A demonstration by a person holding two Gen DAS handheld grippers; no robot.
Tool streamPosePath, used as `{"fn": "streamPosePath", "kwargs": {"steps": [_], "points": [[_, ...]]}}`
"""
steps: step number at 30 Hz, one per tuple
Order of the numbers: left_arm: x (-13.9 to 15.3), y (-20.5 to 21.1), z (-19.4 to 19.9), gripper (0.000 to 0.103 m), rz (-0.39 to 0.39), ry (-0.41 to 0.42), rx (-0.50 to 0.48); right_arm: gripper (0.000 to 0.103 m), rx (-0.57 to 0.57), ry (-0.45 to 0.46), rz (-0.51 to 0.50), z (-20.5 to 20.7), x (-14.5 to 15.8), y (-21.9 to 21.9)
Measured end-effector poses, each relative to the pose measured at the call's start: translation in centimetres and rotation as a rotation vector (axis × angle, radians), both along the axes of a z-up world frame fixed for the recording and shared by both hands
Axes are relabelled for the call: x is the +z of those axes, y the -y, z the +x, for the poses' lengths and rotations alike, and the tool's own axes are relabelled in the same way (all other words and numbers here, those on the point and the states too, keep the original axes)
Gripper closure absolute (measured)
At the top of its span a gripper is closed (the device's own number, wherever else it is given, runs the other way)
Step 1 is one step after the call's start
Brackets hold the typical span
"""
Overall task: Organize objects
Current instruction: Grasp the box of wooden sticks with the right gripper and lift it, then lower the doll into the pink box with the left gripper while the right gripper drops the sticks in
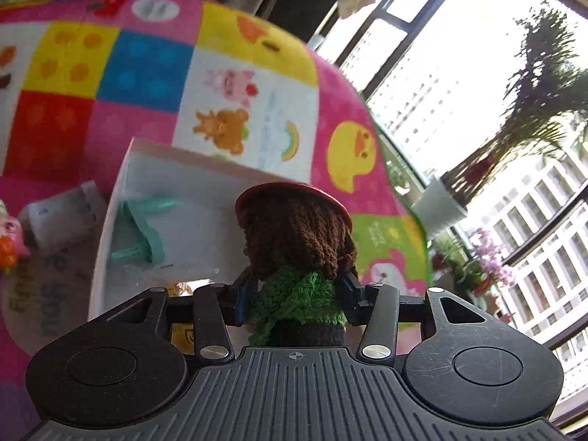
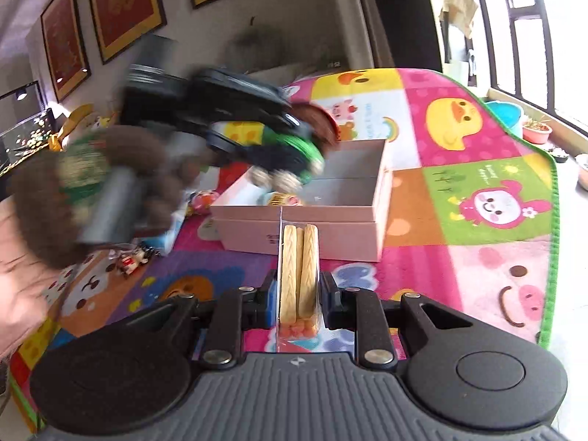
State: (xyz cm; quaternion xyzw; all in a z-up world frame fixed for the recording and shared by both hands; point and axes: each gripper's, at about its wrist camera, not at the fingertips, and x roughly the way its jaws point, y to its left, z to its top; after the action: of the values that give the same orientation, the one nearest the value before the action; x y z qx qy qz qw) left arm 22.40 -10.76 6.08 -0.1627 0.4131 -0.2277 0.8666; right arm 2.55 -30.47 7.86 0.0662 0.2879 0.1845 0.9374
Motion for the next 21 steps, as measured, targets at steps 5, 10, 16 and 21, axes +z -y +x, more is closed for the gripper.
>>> {"fn": "streamPosePath", "kwargs": {"steps": [5, 10, 16, 21], "points": [[-1.3, 1.0, -0.7, 0.047, 0.319, 0.115, 0.047, 0.081, -0.027, -0.016, 0.001, 0.9, -0.9, 1.4], [0.2, -1.2, -1.8, 0.047, 0.286, 0.146, 0.030, 0.081, -0.035, -0.029, -0.015, 2.2, -1.2, 1.0], [3.7, -5.8, -7.5, 0.047, 0.111, 0.269, 0.089, 0.081, -0.066, 0.020, 0.026, 3.5, 2.1, 0.9], [2.2, -8.7, -13.3, 0.047, 0.032, 0.256, 0.089, 0.081, -0.165, 0.008, 0.080, 9.5, 4.6, -0.1]]}}
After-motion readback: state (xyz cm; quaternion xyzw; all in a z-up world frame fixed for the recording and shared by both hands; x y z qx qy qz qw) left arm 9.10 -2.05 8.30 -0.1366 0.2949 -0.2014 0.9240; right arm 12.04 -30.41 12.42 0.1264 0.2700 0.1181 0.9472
